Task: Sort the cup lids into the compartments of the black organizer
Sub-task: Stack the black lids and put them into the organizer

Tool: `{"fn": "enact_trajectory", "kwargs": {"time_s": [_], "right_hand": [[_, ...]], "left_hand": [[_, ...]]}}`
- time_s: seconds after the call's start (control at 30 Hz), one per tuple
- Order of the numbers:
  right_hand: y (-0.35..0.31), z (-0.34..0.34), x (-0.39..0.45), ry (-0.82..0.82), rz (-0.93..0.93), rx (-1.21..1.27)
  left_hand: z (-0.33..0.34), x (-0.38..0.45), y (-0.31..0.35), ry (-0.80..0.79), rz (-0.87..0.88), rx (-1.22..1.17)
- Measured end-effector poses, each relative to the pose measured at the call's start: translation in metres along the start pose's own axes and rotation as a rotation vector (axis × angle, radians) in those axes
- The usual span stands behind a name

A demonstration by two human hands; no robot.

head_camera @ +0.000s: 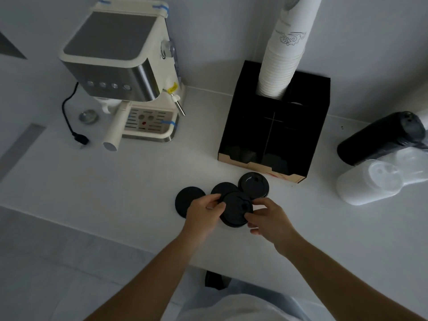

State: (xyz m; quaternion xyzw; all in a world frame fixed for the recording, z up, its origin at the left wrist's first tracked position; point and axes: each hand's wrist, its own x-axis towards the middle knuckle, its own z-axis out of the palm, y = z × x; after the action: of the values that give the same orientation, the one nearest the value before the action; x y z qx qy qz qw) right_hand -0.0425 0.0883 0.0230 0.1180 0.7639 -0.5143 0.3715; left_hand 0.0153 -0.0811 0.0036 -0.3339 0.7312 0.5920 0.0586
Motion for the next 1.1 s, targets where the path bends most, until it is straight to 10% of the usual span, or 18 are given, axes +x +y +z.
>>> {"fn": "enact_trajectory", "kwargs": {"time_s": [0.47,1.1], "right_hand": [[0.011,0.028,-0.001,-0.158,0.147,0.241],[-0.002,0.023,0.010,-0.128,0.231,0.233]], "left_hand": [[-0.036,0.047,0.035,-0.158,0.240,0.480],[-0.017,0.071,0.030,-0.196,0.300,0.555]]}}
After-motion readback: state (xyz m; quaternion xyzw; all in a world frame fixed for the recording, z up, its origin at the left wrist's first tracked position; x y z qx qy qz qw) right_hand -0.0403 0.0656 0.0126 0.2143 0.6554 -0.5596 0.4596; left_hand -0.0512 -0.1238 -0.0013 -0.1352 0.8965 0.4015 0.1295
